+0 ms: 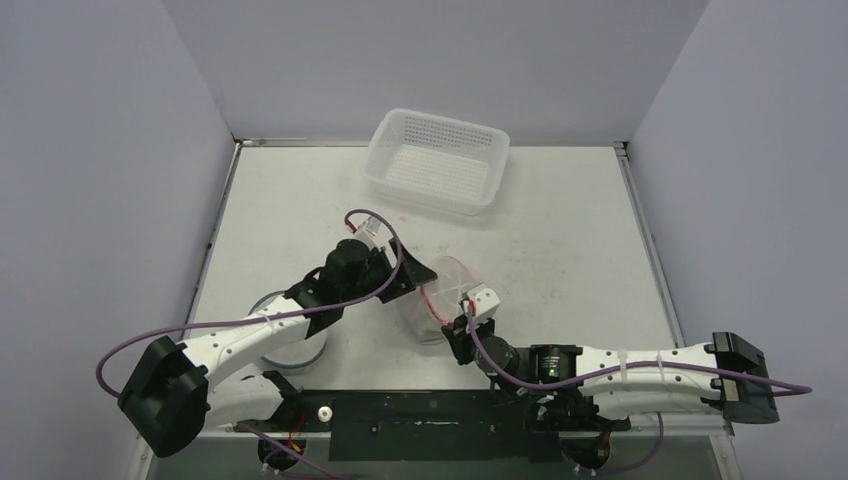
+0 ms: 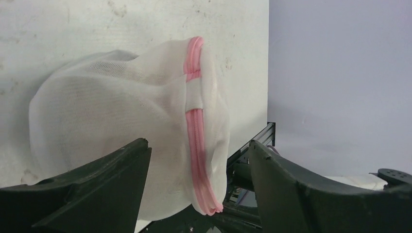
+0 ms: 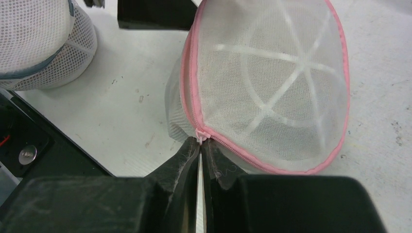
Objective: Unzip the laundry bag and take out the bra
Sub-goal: Unzip the laundry bag at the center of the board.
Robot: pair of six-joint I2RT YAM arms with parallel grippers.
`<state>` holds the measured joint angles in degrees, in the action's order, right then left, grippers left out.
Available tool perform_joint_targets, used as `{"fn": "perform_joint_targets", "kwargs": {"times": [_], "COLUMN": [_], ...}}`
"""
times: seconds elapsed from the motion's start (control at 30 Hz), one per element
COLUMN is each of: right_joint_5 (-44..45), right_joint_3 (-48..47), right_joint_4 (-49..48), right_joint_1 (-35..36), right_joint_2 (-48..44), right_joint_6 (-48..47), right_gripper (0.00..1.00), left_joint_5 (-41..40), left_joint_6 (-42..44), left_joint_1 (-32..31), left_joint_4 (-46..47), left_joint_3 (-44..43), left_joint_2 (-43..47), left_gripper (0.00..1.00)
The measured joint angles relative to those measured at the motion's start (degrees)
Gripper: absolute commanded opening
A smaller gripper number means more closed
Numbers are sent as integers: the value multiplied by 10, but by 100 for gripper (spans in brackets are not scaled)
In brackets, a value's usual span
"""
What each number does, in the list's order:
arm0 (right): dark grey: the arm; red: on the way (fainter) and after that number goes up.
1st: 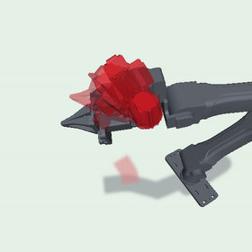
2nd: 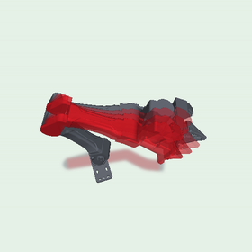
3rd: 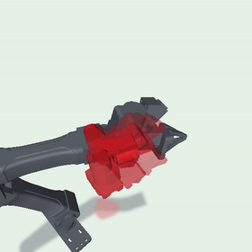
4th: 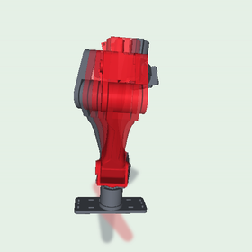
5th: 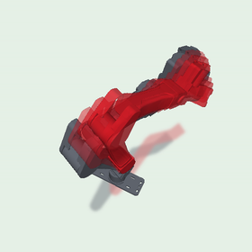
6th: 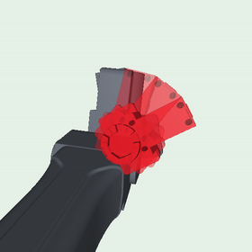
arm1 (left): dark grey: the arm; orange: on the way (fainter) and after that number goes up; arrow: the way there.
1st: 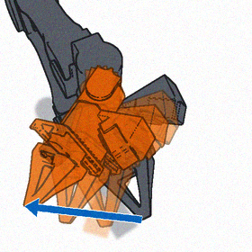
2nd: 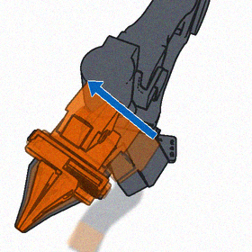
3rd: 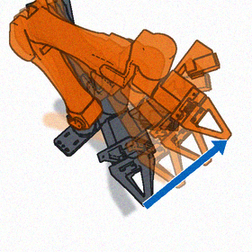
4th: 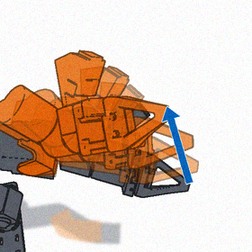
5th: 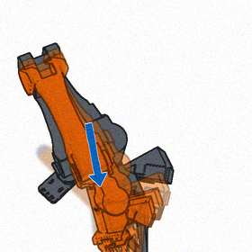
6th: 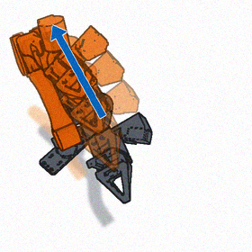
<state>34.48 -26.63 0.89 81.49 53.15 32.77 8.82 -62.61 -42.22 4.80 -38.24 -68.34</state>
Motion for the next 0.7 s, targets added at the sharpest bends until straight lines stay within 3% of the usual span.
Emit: {"fn": "perform_joint_targets", "kwargs": {"times": [0.1, 0.47, 0.63, 0.7], "right_joint_5": [-5, -23, -34, -39], "right_joint_3": [0, -2, -7, -10], "right_joint_4": [-18, -53, -68, -71], "right_joint_1": [0, 0, 0, 0], "right_joint_2": [18, 54, 76, 84], "right_joint_6": [0, -3, -7, -8], "right_gripper": [5, 5, 5, 5], "left_joint_5": [-4, -55, -90, -106], "left_joint_6": [-2, -45, -93, -103], "left_joint_1": [3, -9, -75, -102], "left_joint_4": [-25, -198, -200, -192], "left_joint_3": [32, 66, 92, 91], "left_joint_2": [37, 246, 262, 237], "left_gripper": [99, 96, 99, 91]}}
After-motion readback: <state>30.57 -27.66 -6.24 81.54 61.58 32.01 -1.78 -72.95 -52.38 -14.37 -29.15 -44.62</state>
